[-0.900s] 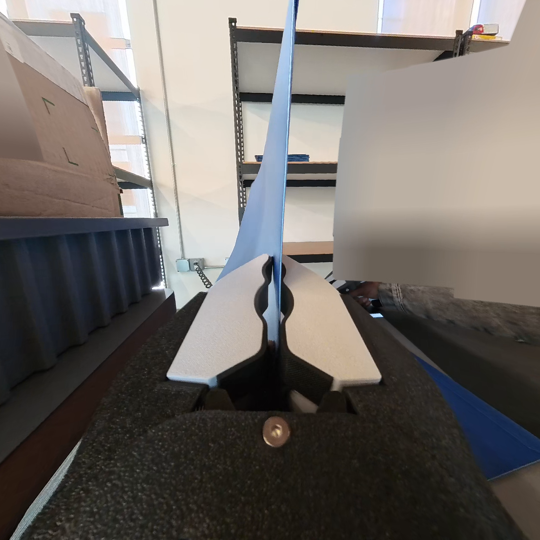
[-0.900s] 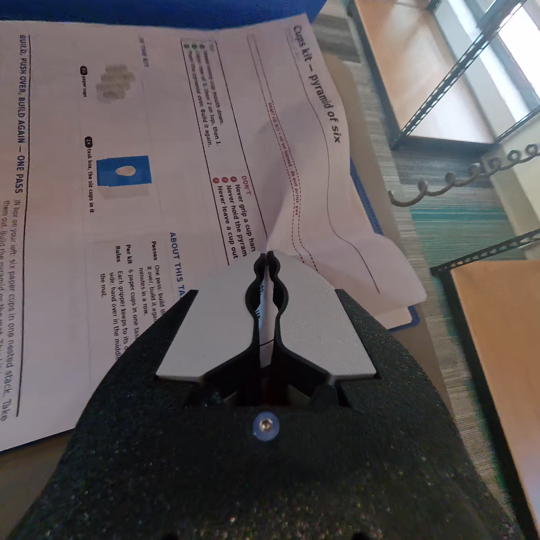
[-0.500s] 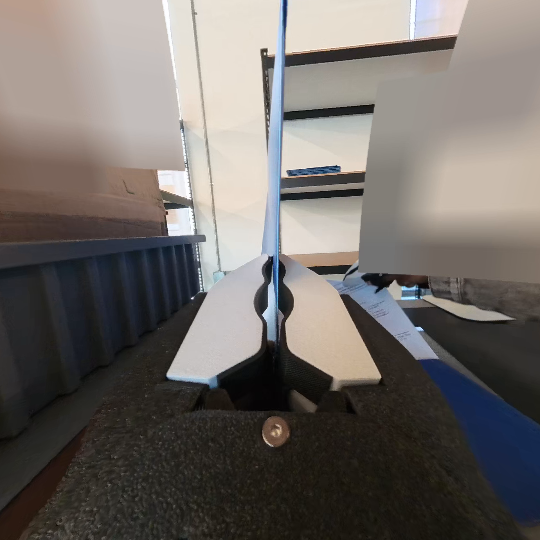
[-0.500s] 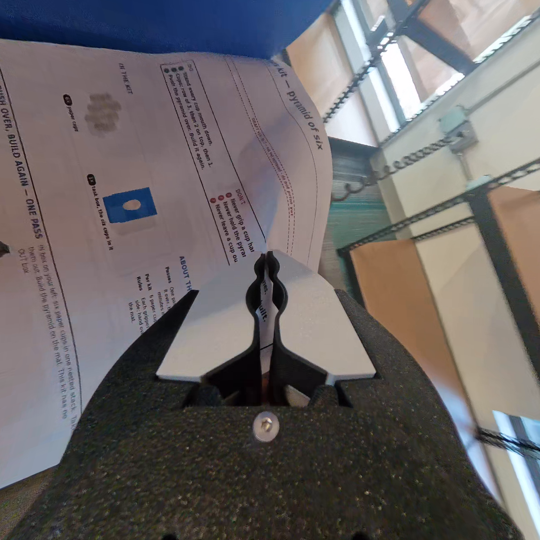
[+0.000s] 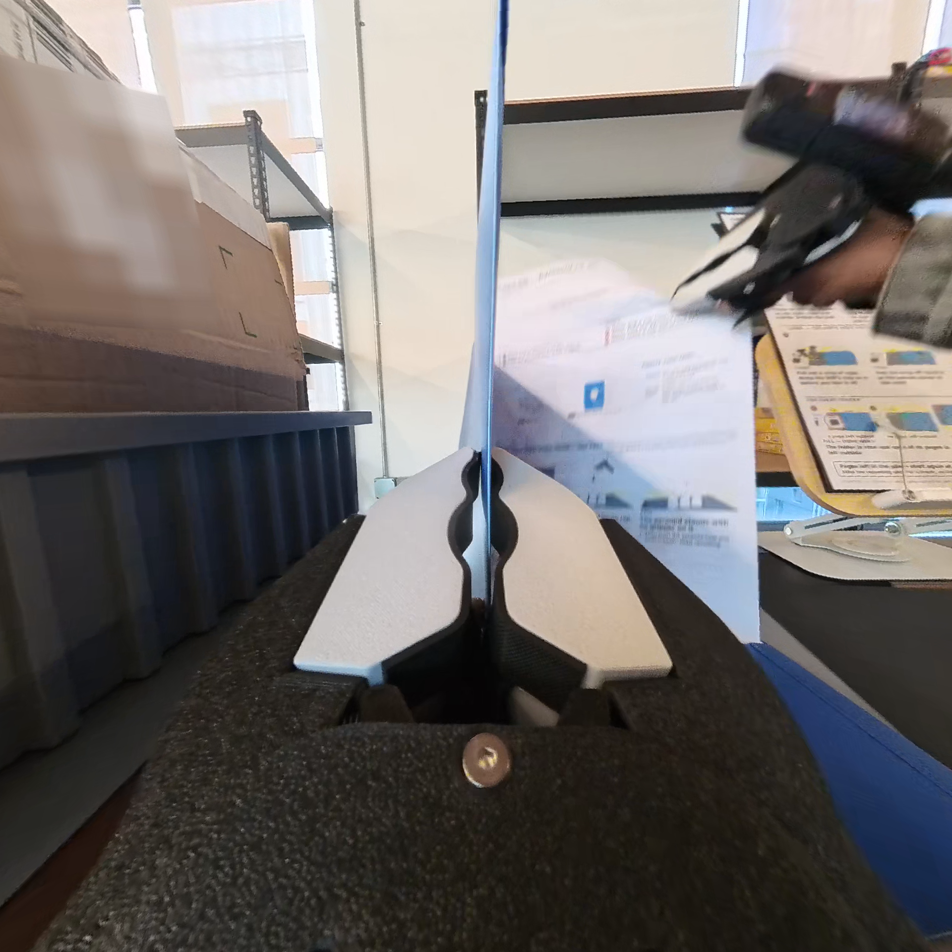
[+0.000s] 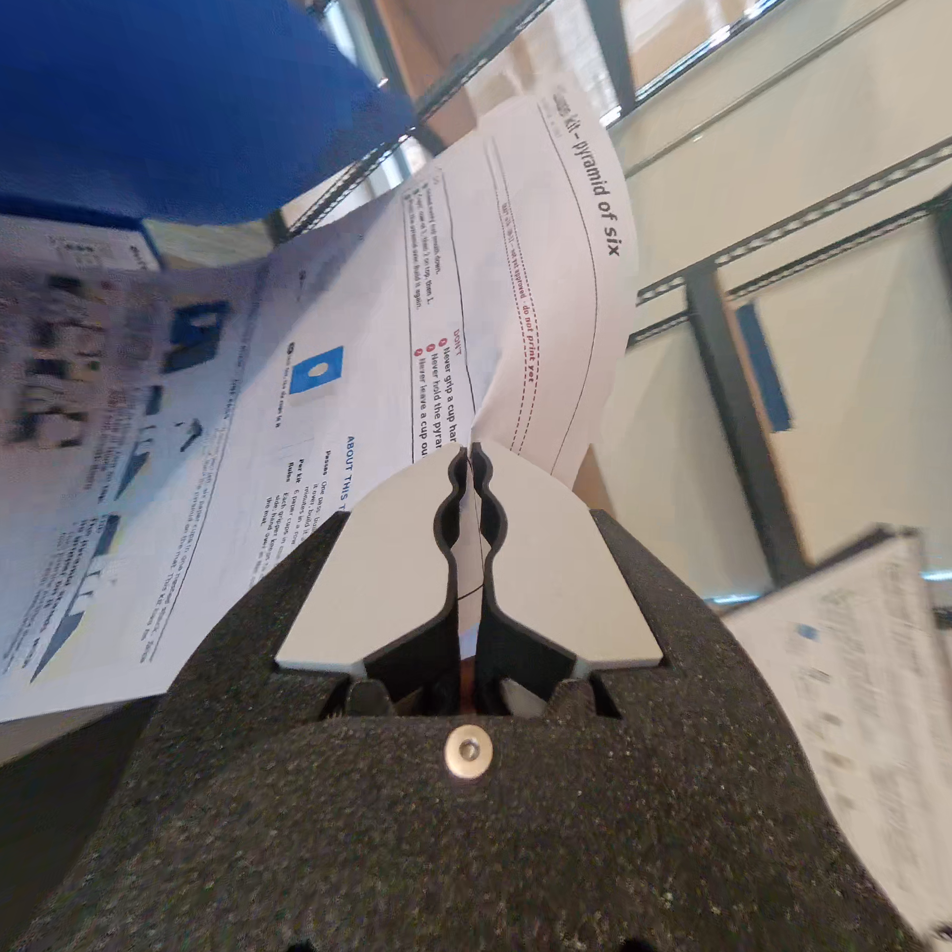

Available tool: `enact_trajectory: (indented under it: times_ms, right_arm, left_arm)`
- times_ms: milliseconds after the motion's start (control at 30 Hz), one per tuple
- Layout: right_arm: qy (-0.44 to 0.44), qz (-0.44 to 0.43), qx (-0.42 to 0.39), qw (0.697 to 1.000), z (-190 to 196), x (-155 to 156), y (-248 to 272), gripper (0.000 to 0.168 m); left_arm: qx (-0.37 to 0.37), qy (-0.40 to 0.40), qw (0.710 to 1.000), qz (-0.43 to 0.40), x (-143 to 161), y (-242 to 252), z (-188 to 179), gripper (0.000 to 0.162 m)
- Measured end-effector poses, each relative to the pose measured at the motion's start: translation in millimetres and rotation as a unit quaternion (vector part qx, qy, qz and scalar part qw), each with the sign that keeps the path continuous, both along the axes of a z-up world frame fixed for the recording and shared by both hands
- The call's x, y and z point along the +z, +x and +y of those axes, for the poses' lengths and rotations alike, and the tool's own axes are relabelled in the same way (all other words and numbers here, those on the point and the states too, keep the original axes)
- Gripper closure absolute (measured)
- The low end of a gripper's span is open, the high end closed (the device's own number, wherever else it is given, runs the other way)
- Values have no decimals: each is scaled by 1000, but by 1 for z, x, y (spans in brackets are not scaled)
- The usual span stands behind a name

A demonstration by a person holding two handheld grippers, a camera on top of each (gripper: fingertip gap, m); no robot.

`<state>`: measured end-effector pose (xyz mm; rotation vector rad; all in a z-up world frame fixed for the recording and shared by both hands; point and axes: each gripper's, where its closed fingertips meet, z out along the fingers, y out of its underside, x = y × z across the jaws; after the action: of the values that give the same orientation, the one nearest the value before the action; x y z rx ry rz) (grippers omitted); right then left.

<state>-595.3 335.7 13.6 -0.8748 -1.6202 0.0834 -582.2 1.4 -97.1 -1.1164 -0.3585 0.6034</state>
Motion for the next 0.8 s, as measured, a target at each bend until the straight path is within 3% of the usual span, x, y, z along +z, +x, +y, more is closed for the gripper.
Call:
enact_trajectory:
  times_ms: [33, 267, 433, 600, 700, 800]
  right_arm:
    - [9, 11, -3, 1000, -4, 20, 12, 166]
    - [63, 80, -6, 995, -42, 149, 133, 166]
    - [57, 82, -5, 995, -69, 198, 247, 166]
    - [-29, 38, -5, 999, -81, 194, 355, 166]
    - [-92, 12, -17, 996, -81, 174, 409, 166]
    - [-157, -4, -39, 987, -74, 143, 451, 166]
  left_arm:
    - [-1, -1, 1000, 0, 0, 0, 1, 161]
    - [-11, -1, 1000, -2, -2, 1, 4, 161]
    - [-22, -28, 999, 14, -5, 6, 12, 161]
    - [-41, -97, 992, 66, -14, 18, 33, 161]
    - [-72, -155, 982, 80, -24, 29, 52, 161]
    - [-98, -260, 952, 128, -47, 48, 76, 161]
